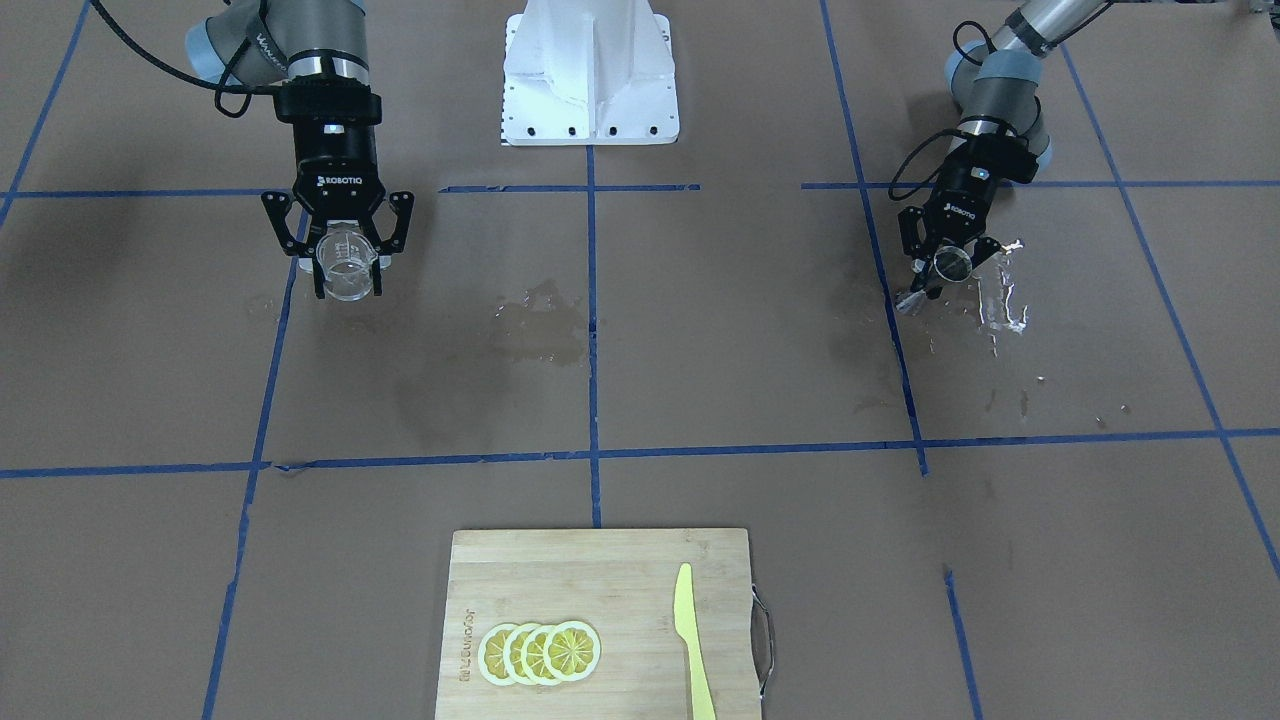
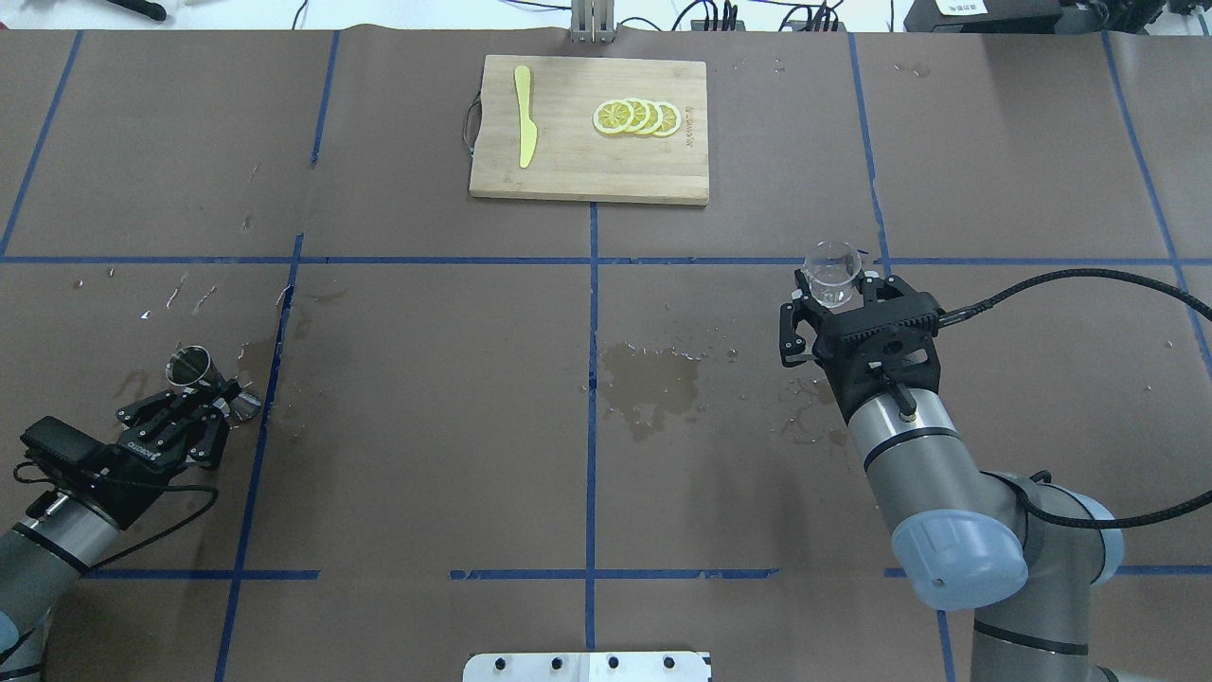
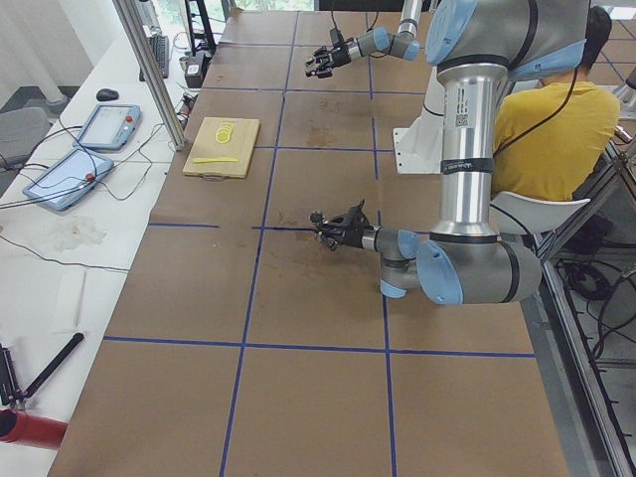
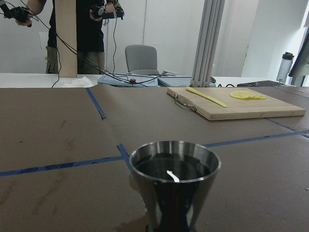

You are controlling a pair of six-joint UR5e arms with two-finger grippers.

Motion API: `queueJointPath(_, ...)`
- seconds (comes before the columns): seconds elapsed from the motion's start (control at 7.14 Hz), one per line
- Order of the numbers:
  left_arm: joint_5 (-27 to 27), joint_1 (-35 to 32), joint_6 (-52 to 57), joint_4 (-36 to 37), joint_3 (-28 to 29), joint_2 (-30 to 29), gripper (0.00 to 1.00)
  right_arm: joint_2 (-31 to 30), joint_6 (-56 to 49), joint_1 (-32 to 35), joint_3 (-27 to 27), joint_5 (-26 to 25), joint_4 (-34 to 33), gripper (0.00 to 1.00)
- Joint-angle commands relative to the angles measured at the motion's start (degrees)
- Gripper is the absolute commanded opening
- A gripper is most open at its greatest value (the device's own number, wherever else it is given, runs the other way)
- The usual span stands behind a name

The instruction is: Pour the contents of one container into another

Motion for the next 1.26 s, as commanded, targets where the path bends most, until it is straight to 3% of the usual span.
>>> queueJointPath(0.0, 0.0, 0.0, 3.8, -0.1, -0.3, 0.0, 0.13, 0.0, 0.0, 0.0, 0.0, 0.0, 0.0, 0.00)
queueJointPath(0.14, 0.0, 0.0, 4.5, -0.2, -0.4, 0.0, 0.31, 0.1, 0.0, 0.0, 0.1, 0.0, 0.0, 0.00)
queueJointPath(0.28, 0.0, 0.0, 4.5, -0.2, -0.3, 0.0, 0.42, 0.1, 0.0, 0.0, 0.1, 0.0, 0.0, 0.00)
queueJointPath(0.42, 0.1, 0.0, 4.5, -0.3, -0.3, 0.0, 0.51, 0.0, 0.0, 0.0, 0.0, 0.0, 0.0, 0.00)
queueJointPath(0.7, 0.0, 0.0, 4.5, -0.3, -0.3, 0.1, 0.62, 0.0, 0.0, 0.0, 0.1, 0.0, 0.0, 0.00)
queueJointPath(0.98, 0.1, -0.1, 4.5, -1.0, -0.9, 0.1, 1.00, 0.1, 0.0, 0.0, 0.2, 0.0, 0.0, 0.00)
queueJointPath(1.12, 0.1, -0.1, 4.5, -1.2, -1.6, 0.1, 1.00, 0.1, 0.0, 0.0, 0.2, 0.0, 0.0, 0.00)
